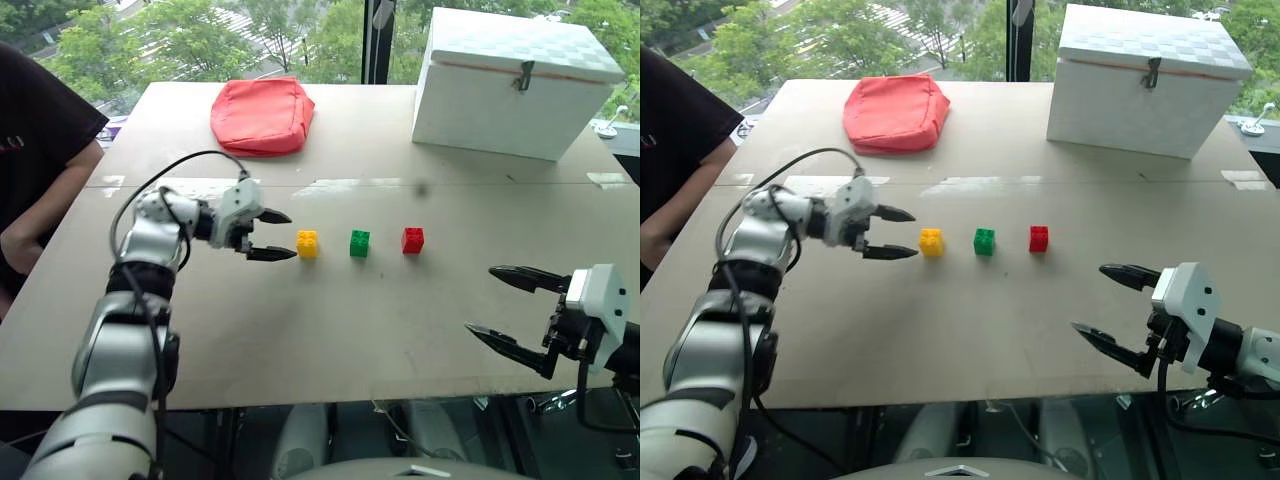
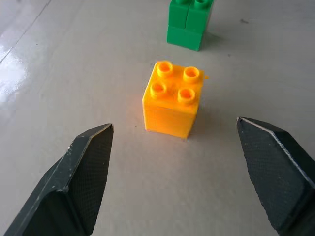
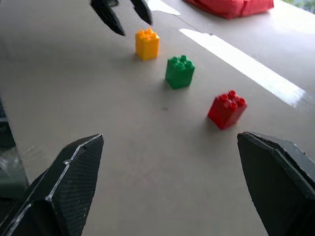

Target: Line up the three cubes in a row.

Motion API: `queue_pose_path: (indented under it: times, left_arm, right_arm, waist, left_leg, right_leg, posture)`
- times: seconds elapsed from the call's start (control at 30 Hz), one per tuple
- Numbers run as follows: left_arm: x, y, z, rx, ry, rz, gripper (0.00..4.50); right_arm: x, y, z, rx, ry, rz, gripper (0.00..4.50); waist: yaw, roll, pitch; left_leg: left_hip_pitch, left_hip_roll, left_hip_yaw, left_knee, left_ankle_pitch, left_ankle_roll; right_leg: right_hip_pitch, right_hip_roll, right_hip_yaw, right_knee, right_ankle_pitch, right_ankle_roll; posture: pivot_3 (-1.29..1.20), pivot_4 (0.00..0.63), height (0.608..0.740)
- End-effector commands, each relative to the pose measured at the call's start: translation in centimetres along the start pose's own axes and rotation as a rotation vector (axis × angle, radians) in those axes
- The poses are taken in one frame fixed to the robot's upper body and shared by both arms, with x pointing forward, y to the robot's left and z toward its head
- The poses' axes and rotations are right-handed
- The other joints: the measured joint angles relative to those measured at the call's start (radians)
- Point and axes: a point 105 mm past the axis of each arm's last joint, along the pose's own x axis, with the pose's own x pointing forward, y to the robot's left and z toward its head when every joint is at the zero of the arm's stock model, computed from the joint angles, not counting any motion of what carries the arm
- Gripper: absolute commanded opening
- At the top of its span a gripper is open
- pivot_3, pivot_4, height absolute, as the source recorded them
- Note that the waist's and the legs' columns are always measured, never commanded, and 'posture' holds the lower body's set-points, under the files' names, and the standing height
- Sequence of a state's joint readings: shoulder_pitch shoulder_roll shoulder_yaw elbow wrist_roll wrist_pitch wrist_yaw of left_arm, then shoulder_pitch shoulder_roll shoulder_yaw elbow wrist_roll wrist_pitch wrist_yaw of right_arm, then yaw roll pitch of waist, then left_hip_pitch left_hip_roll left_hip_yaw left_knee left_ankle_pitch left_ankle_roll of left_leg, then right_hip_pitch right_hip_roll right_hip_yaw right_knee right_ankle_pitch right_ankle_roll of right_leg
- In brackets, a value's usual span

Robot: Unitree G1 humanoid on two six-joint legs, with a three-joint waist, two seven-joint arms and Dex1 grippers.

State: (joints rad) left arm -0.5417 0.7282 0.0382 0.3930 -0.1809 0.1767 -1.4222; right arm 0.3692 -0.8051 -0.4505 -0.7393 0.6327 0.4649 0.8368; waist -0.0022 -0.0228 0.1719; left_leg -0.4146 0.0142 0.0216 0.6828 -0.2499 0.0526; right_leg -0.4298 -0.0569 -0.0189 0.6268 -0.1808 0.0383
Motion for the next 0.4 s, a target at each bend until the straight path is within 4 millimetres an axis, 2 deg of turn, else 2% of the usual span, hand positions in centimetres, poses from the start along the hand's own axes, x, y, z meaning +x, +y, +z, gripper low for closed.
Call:
queue_pose_path:
  times: [0.03, 0.13, 0.2, 0.33, 0.4]
  left_arm:
    - [-1.8, -3.1, 3.2, -0.048, -0.13, 0.154, 4.05]
    - [-2.9, -7.4, 1.5, -0.164, -0.142, 0.279, 4.05]
    - [-4.0, -9.6, 0.3, -0.234, -0.133, 0.364, 4.05]
    - [-6.2, -12.7, -2.1, -0.34, -0.06, 0.456, 4.05]
    - [-6.6, -13.6, -2.4, -0.367, -0.061, 0.46, 4.05]
  right_arm:
    - [-1.1, -1.2, -0.1, -0.034, 0.002, -0.057, 4.5]
    - [-2.0, -2.1, -1.0, 0.009, 0.019, -0.078, 4.5]
    - [-2.8, -2.4, -1.7, 0.015, 0.046, -0.076, 4.5]
    - [-4.0, -3.2, -2.1, 0.033, 0.048, -0.088, 4.5]
    - [-4.0, -3.5, -2.3, 0.034, 0.047, -0.09, 4.5]
  waist:
    - [0.006, 0.0, 0.0]
    - [0.006, 0.001, -0.001]
    - [0.013, 0.001, -0.001]
    - [0.025, 0.004, -0.004]
    - [0.024, 0.005, -0.005]
  left_leg:
    - [0.0, 0.0, -0.001, 0.0, 0.0, 0.0]
    - [0.002, 0.0, 0.0, 0.0, 0.0, 0.0]
    - [0.002, 0.0, 0.0, 0.0, 0.0, 0.0]
    - [0.005, 0.001, -0.002, 0.0, -0.003, -0.005]
    - [0.005, 0.001, -0.001, 0.0, -0.003, -0.005]
  right_leg:
    - [0.0, -0.003, 0.001, 0.0, 0.0, 0.0]
    - [0.001, -0.005, 0.001, 0.0, -0.002, -0.004]
    - [0.001, -0.006, 0.001, -0.001, -0.003, -0.003]
    - [0.003, -0.006, -0.005, 0.0, -0.005, 0.0]
    - [0.003, -0.007, -0.006, -0.001, -0.005, 0.0]
  posture:
    - [0.0, 0.15, 0.74]
    - [0.0, 0.15, 0.74]
    - [0.0, 0.15, 0.74]
    - [0.0, 0.15, 0.74]
    - [0.0, 0.15, 0.74]
